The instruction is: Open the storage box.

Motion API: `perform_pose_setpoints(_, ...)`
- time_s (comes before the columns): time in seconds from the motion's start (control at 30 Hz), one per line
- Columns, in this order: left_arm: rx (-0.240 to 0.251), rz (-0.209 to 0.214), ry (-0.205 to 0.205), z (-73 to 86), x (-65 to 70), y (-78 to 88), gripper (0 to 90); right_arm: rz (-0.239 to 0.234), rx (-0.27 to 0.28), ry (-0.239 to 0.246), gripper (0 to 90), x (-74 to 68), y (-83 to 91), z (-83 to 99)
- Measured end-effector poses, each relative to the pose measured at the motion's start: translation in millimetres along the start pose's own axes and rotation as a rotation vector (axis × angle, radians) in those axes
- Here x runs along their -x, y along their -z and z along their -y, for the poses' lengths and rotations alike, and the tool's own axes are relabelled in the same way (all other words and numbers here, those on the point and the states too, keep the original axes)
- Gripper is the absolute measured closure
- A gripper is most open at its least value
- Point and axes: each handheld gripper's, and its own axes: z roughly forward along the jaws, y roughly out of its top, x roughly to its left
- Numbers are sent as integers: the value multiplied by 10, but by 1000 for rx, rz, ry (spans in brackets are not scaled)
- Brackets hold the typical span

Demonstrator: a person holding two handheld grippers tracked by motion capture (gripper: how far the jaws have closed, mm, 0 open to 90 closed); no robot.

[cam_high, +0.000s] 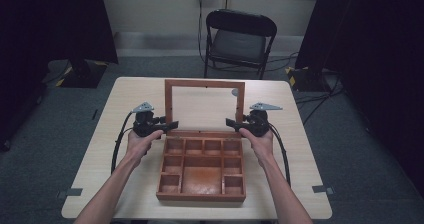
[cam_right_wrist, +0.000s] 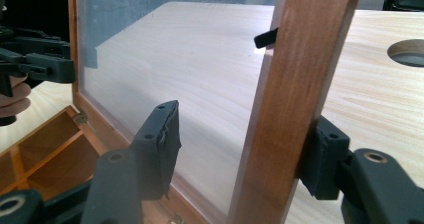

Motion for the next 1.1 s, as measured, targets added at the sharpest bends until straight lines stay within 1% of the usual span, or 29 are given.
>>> perform_pose_setpoints(0.1,-5,1,18,3,-15,-21,468,9,-1,-7,408,19,-32,13)
perform_pose_setpoints(0.23,-17,6,21,15,-24,-40,444,12,-5,-14,394,30,-59,25)
perform_pose_setpoints(0.27,-21,4,28,21,-22,-48,444,12,-8,-17,390,35,-70,31)
perform_pose_setpoints(0.3,-32,7,26,27,-28,-52,438,14,-13,-17,387,43,-79,39)
perform_pose_setpoints(0.4,-54,0,33,49,-39,-73,429,23,-23,-28,358,53,-112,58)
perform_pose_setpoints(0.47,-55,2,42,68,-57,-103,423,24,-30,-39,335,61,-144,77)
perform_pose_setpoints(0.57,-58,4,49,73,-64,-114,413,23,-33,-44,327,71,-158,86)
perform_pose_setpoints(0.63,-50,10,66,81,-66,-129,409,22,-38,-50,319,76,-167,91)
perform_pose_setpoints(0.7,-53,13,68,87,-72,-142,390,22,-39,-54,306,84,-180,97)
perform_pose_setpoints(0.73,-60,13,76,91,-68,-160,362,21,-41,-62,287,92,-194,104)
perform_pose_setpoints(0.77,-60,13,76,91,-68,-160,346,21,-41,-62,287,92,-194,104)
perform_pose_setpoints(0.8,-64,14,75,94,-69,-169,346,18,-43,-69,276,95,-200,109)
perform_pose_setpoints(0.83,-62,12,87,98,-60,-182,317,18,-47,-79,263,102,-216,118)
perform_pose_setpoints(0.9,-71,11,83,103,-65,-197,311,18,-48,-80,262,108,-223,123)
perform_pose_setpoints(1.0,-79,12,93,114,-74,-214,289,25,-54,-95,234,124,-240,138)
perform_pose_setpoints(1.1,-89,-1,101,124,-87,-228,270,33,-66,-99,217,144,-248,152)
